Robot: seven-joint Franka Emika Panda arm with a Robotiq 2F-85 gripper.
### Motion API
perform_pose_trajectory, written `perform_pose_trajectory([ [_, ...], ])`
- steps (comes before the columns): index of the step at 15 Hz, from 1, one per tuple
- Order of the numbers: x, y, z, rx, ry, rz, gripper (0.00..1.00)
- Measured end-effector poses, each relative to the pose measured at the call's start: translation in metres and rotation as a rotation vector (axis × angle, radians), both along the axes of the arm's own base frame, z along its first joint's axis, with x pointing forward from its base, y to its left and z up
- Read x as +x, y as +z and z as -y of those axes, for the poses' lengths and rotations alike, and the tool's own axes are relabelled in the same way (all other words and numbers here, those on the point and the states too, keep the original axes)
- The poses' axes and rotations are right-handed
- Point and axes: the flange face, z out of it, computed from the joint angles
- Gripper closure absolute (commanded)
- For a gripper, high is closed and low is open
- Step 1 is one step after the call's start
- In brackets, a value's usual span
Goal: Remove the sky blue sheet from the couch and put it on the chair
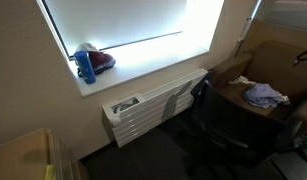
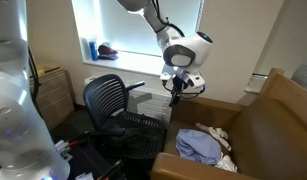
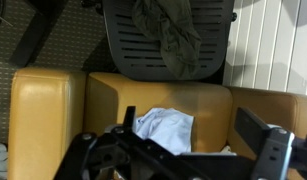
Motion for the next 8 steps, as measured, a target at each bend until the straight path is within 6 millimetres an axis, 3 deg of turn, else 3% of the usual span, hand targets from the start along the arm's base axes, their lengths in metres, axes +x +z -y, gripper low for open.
perform_pose_trajectory([
  [5,0.038,-0.035,0.051,-0.089,-0.220,-0.033,0.00],
  [8,0.062,-0.072,0.073,-0.117,-0.304,-0.086,0.00],
])
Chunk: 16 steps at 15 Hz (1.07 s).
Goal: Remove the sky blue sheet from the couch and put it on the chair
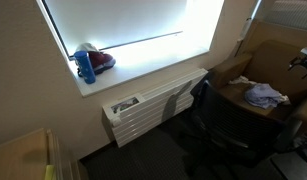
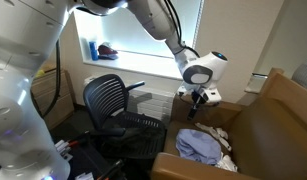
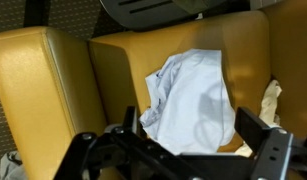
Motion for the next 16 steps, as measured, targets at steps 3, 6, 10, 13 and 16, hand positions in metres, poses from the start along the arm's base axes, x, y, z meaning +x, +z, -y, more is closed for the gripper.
perform_pose_trajectory([
  [3,0.004,-0.013,0.002,-0.003,0.000,-0.012,0.00],
  [6,0.006,-0.006,0.002,-0.010,-0.011,-0.001,0.00],
  [10,0.016,-0.022,-0.002,-0.026,-0.141,-0.020,0.00],
  [13,0.030,-0.054,-0.005,-0.034,-0.192,-0.037,0.00],
  [16,0.045,-0.081,0.001,-0.077,-0.252,-0.006,0.00],
])
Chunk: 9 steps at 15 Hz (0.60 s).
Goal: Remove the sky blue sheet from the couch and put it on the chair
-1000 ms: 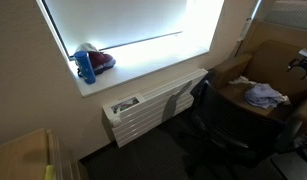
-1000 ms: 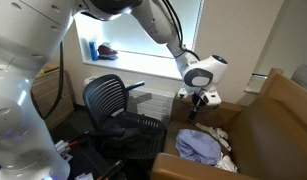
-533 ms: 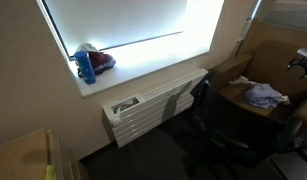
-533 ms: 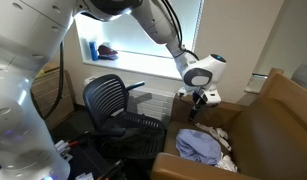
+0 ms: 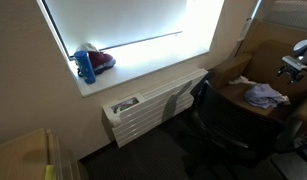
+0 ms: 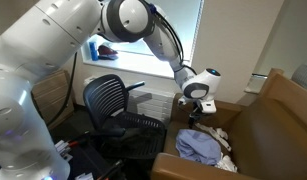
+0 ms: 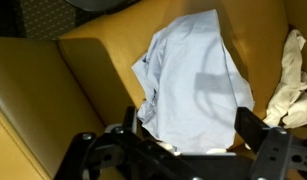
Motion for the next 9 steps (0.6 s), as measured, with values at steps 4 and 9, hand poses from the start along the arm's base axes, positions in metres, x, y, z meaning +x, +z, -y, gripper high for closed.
perform_pose_trajectory([
  [4,0.007,-0.045,0.022,-0.086,-0.112,-0.020,0.00],
  [9,0.006,-0.076,0.035,-0.089,-0.135,-0.066,0.00],
])
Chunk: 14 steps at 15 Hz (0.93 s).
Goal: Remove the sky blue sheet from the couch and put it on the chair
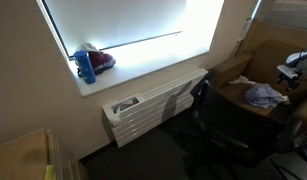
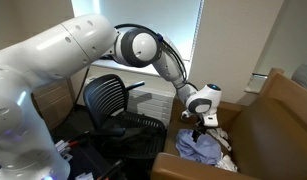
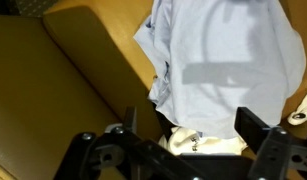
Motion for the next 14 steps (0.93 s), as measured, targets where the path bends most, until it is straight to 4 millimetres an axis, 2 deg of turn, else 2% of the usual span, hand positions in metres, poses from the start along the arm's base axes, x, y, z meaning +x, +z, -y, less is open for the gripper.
perform_pose_trajectory([
  [3,-0.001,-0.004,0.001,0.000,-0.040,-0.003,0.00],
  [7,0.007,-0.029,0.003,-0.027,-0.134,0.008,0.00],
  [11,0.032,-0.037,-0.001,-0.093,-0.164,0.046,0.00],
  [14,0.049,-0.036,-0.014,-0.055,-0.109,0.044,0.00],
])
